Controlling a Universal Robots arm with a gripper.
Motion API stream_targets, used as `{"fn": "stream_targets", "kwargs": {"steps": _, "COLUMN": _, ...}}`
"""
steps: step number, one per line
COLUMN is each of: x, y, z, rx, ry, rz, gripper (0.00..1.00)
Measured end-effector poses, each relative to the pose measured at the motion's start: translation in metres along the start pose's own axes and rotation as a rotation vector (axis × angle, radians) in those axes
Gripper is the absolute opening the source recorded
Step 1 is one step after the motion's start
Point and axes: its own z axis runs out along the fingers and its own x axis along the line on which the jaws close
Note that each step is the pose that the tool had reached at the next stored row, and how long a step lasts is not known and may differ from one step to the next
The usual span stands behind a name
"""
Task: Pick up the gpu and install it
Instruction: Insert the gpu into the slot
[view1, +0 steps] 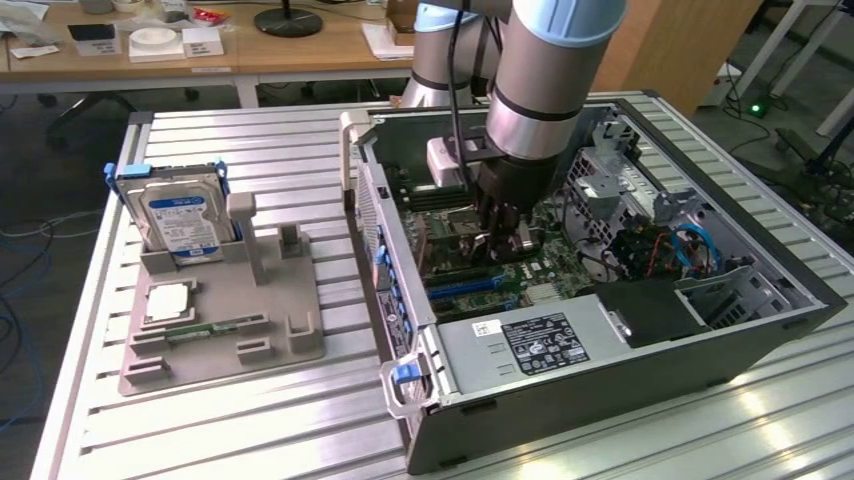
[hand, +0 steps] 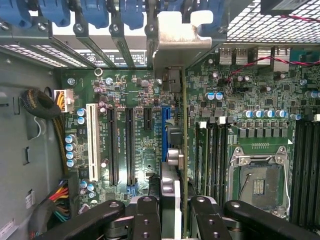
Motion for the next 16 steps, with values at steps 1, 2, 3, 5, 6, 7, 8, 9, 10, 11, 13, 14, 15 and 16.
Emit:
{"fn": "stream_targets", "kwargs": {"steps": 1, "x": 0.0009, "y": 0.0000, "z": 0.0000, "rx": -0.0001, "ry": 0.0001, "rz": 0.000, "gripper": 0.28}}
{"fn": "stream_targets", "kwargs": {"steps": 2, "x": 0.0013, "y": 0.0001, "z": 0.0002, "rx": 0.0000, "ry": 0.0001, "rz": 0.000, "gripper": 0.28}}
{"fn": "stream_targets", "kwargs": {"steps": 3, "x": 0.0013, "y": 0.0002, "z": 0.0004, "rx": 0.0000, "ry": 0.0002, "rz": 0.000, "gripper": 0.28}}
{"fn": "stream_targets", "kwargs": {"steps": 5, "x": 0.0014, "y": 0.0011, "z": 0.0006, "rx": -0.0001, "ry": 0.0002, "rz": 0.000, "gripper": 0.28}}
{"fn": "stream_targets", "kwargs": {"steps": 6, "x": 0.0014, "y": 0.0014, "z": 0.0006, "rx": -0.0002, "ry": 0.0002, "rz": 0.000, "gripper": 0.28}}
{"fn": "stream_targets", "kwargs": {"steps": 7, "x": 0.0015, "y": 0.0015, "z": 0.0007, "rx": -0.0003, "ry": 0.0003, "rz": 0.000, "gripper": 0.28}}
{"fn": "stream_targets", "kwargs": {"steps": 8, "x": 0.0015, "y": 0.0016, "z": 0.0009, "rx": -0.0004, "ry": 0.0004, "rz": 0.000, "gripper": 0.28}}
{"fn": "stream_targets", "kwargs": {"steps": 9, "x": 0.0017, "y": 0.0017, "z": 0.0012, "rx": -0.0003, "ry": 0.0001, "rz": 0.000, "gripper": 0.28}}
{"fn": "stream_targets", "kwargs": {"steps": 10, "x": 0.0019, "y": 0.0017, "z": 0.0015, "rx": -0.0003, "ry": 0.0000, "rz": 0.000, "gripper": 0.28}}
{"fn": "stream_targets", "kwargs": {"steps": 11, "x": 0.0022, "y": 0.0017, "z": 0.0016, "rx": -0.0003, "ry": 0.0001, "rz": 0.000, "gripper": 0.28}}
{"fn": "stream_targets", "kwargs": {"steps": 13, "x": 0.0025, "y": 0.0022, "z": 0.0021, "rx": -0.0003, "ry": 0.0002, "rz": 0.000, "gripper": 0.28}}
{"fn": "stream_targets", "kwargs": {"steps": 14, "x": 0.0026, "y": 0.0029, "z": 0.0023, "rx": -0.0003, "ry": 0.0004, "rz": 0.000, "gripper": 0.28}}
{"fn": "stream_targets", "kwargs": {"steps": 15, "x": 0.0026, "y": 0.0035, "z": 0.0024, "rx": -0.0007, "ry": 0.0008, "rz": 0.000, "gripper": 0.28}}
{"fn": "stream_targets", "kwargs": {"steps": 16, "x": 0.0027, "y": 0.0037, "z": 0.0028, "rx": -0.0011, "ry": 0.0011, "rz": 0.000, "gripper": 0.28}}
